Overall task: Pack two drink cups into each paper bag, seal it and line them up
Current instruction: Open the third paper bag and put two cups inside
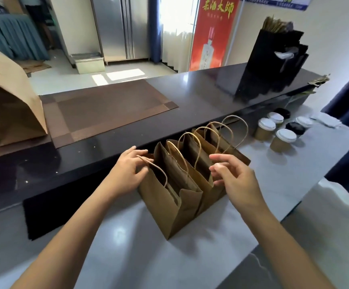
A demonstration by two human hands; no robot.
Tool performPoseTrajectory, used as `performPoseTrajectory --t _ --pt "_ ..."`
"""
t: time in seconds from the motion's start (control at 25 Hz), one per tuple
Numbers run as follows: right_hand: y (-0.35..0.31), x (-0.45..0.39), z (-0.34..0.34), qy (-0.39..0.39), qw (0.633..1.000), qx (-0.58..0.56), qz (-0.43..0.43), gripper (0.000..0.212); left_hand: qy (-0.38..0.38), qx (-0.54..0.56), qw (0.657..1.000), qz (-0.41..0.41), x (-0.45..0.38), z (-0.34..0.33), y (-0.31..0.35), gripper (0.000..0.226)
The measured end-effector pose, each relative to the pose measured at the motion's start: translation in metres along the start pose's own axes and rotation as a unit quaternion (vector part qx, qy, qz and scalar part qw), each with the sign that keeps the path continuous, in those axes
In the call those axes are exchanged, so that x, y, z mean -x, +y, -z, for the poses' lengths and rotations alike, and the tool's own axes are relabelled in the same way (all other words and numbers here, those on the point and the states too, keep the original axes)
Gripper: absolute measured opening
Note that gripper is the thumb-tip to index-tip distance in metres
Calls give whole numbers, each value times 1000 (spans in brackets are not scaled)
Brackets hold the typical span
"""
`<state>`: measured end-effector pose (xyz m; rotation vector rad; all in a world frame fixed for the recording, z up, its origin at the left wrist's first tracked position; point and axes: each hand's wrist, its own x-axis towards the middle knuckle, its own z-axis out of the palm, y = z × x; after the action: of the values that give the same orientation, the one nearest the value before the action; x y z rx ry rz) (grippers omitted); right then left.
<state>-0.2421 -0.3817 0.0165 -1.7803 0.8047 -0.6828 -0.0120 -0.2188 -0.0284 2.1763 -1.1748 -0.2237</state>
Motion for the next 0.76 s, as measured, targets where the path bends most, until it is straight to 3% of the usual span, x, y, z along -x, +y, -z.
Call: performPoseTrajectory --t 0.32,0.48,0.76 --pt "38 35 -22 -102 986 130 -28 21 -8 -6 1000 21 17 7 6 26" --pt "40 42 -30 -101 974 202 -29 26 -22 51 998 39 26 15 4 43" --pt "38 51 -41 -104 956 266 -63 27 43 5 999 27 43 15 -3 18"
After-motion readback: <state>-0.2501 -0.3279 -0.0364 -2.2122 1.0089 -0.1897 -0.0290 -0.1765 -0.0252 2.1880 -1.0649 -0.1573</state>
